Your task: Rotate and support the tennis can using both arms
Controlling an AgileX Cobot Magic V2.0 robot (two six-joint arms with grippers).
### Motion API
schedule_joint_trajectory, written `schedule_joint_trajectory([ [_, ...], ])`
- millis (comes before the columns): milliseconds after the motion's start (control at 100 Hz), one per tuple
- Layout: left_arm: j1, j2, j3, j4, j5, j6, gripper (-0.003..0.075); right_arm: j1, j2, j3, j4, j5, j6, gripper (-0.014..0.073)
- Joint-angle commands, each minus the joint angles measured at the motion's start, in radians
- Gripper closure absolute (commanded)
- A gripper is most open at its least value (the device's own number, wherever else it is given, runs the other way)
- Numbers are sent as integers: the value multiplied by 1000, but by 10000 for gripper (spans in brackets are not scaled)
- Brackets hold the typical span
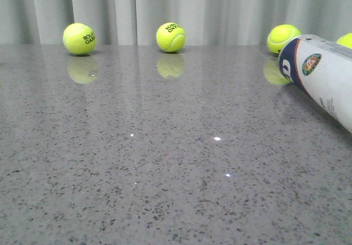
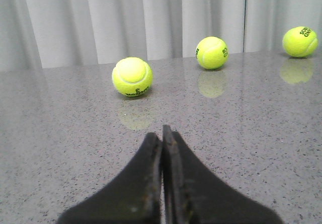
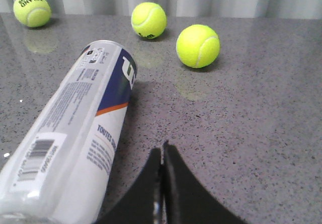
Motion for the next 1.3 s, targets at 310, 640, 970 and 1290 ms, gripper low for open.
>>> schedule_joint_trajectory([
  [310,1,-31,44,-5,-80,-7,738,-2,512,-507,50,387,-7,411],
  [640,1,-31,44,-5,-80,-7,738,-2,750,-728,208,574,-7,-30],
  [970,1,-31,44,-5,-80,-7,738,-2,962,-844,391,632,-7,-29],
  [1290,1,-31,44,-5,-80,-7,738,-2,1148,-892,426,638,-24,-28],
])
